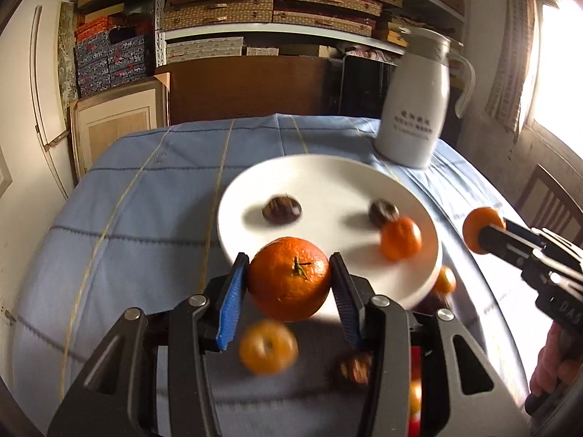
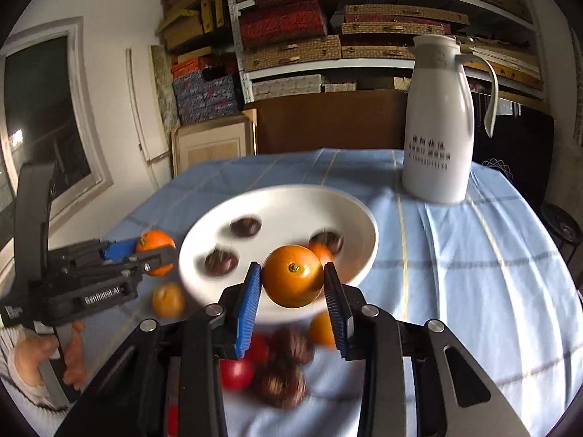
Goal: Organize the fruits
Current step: 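Place the orange on the plate with the left tool while the right tool places the tangerine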
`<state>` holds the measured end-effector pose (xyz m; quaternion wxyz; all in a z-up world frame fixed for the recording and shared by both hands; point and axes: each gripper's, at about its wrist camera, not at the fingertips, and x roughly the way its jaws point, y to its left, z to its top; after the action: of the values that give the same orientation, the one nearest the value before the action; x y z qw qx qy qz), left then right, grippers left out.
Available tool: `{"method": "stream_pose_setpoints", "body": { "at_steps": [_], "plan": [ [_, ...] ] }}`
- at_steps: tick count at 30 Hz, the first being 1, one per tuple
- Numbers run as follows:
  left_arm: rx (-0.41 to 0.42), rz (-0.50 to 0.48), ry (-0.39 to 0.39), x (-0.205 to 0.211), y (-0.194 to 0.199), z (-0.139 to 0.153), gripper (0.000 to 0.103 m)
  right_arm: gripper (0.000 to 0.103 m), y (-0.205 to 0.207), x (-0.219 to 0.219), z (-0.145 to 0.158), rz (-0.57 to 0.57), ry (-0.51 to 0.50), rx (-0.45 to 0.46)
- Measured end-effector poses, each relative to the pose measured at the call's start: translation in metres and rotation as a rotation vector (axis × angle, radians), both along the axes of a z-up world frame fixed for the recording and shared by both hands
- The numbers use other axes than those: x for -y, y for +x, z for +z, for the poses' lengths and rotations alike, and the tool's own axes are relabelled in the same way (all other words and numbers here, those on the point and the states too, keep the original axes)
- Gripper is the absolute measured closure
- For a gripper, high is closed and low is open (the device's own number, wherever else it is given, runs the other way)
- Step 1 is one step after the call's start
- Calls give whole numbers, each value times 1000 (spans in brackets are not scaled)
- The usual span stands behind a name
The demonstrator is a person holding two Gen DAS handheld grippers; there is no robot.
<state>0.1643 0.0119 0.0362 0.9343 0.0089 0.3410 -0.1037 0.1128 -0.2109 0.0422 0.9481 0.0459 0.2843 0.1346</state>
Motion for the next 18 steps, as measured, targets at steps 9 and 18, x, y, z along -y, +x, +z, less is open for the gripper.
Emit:
{"method": "stream_pose_setpoints", "body": {
  "at_steps": [9,18],
  "plan": [
    [-97,19,-21,1,77,-25,58,68,82,-32,-22,33,-2,-143],
    [-107,-10,-34,5,86,-36,50,61,85,-41,-29,71,-28,-152]
  ]
}}
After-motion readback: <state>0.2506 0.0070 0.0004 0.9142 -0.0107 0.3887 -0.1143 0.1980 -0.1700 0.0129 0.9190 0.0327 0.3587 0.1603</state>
